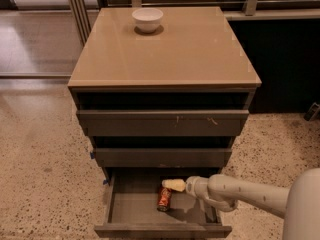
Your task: Pick coke can from bottom drawer and place on counter
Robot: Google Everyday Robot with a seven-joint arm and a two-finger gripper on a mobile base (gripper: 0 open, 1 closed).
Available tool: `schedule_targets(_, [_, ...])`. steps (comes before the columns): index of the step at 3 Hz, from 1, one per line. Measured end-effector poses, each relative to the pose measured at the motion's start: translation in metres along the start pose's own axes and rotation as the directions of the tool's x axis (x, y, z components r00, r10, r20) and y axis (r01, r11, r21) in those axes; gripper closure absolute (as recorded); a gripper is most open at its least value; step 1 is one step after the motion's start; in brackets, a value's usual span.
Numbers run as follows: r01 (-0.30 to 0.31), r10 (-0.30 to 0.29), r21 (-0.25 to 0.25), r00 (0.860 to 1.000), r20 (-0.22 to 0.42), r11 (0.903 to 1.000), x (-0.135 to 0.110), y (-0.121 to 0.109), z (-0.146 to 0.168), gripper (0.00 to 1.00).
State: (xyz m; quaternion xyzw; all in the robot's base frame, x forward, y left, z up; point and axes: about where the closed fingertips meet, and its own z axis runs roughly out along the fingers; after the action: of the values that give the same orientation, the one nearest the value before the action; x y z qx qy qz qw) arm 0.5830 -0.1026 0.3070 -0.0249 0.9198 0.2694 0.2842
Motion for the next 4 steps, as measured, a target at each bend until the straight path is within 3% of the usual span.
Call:
schedule_targets(1, [0.006, -0.006, -0.002, 1.000, -0.003, 1.0000, -0.002, 0.001, 0.005, 0.00])
schedule_targets(3, [-0.090, 0.090, 0.023, 0.996, 0.001, 0.9957, 0.025, -0.014, 0.055, 0.00])
schedule_targets(4, [-0.116, 0.116, 0.013, 0.993, -0.010, 0.9931, 0.029, -0.013, 0.082, 0.00])
